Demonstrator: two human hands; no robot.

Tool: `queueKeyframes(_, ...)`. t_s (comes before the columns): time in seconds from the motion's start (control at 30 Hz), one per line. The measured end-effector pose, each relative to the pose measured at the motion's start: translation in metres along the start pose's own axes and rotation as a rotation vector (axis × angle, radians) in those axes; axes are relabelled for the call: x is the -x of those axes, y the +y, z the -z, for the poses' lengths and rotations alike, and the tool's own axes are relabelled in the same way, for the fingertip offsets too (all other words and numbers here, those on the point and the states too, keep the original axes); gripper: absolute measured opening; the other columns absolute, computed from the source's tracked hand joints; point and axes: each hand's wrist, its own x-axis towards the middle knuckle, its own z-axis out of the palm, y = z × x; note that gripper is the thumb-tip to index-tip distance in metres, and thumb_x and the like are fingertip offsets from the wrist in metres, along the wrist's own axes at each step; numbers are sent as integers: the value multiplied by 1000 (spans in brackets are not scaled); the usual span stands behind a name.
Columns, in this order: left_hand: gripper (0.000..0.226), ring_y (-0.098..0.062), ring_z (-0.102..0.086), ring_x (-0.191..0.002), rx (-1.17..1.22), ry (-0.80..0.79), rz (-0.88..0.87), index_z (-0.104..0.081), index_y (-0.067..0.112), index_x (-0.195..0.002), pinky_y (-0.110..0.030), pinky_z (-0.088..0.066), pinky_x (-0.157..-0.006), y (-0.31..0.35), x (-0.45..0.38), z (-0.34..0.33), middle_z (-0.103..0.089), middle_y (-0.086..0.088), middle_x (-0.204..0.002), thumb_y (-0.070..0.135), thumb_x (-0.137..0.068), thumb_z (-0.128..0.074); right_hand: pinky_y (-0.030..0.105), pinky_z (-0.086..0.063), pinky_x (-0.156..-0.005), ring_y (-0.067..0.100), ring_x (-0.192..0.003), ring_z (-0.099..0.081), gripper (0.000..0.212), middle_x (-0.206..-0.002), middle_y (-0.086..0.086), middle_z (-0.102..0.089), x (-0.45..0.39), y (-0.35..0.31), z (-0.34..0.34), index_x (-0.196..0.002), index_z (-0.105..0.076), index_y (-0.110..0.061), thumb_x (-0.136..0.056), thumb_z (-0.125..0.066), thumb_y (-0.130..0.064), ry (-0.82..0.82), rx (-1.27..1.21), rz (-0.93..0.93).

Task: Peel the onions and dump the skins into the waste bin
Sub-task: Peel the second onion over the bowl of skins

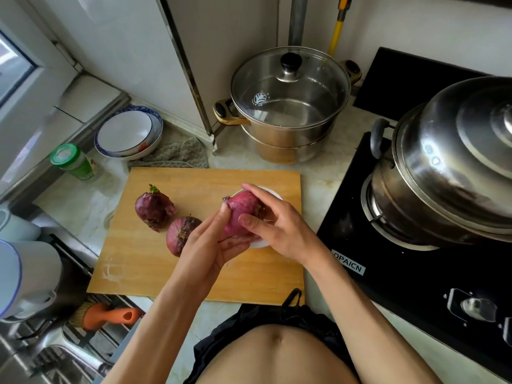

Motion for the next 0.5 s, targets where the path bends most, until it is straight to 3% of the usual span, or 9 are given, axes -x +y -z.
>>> queueKeyframes(0.23, 38, -25, -76, -98, 153, -33, -24, -61, 11, -137, -28, -62, -76, 5, 3, -7, -73, -18, -123, 23, -103, -52, 8, -38, -101, -16, -129, -42, 61, -146, -13, -44, 2, 3, -4, -152, -38, -21, -97, -63, -20, -22, -15, 27)
queueKeyframes(0.37, 32, -26, -75, -105, -49, 41, -51, -65, 25, -135, -36, -62, -85, 2, 1, -10, -75, -10, -121, 30, -106, -53, 13, -27, -114, -3, -143, -31, 66, -155, -7, -38, 1, 11, -11, -151, -40, -19, -92, -70, -20, 33, 184, 112)
queueKeyframes(0.5, 30, -24, -75, -93, -134, 61, -5, -74, 27, -121, -37, -62, -84, 6, 3, -9, -77, -12, -113, 40, -96, -64, 16, -37, -110, 1, -135, -45, 83, -149, -6, -51, 4, 13, -8, -151, -43, -23, -79, -82, -35, 102, 178, 84)
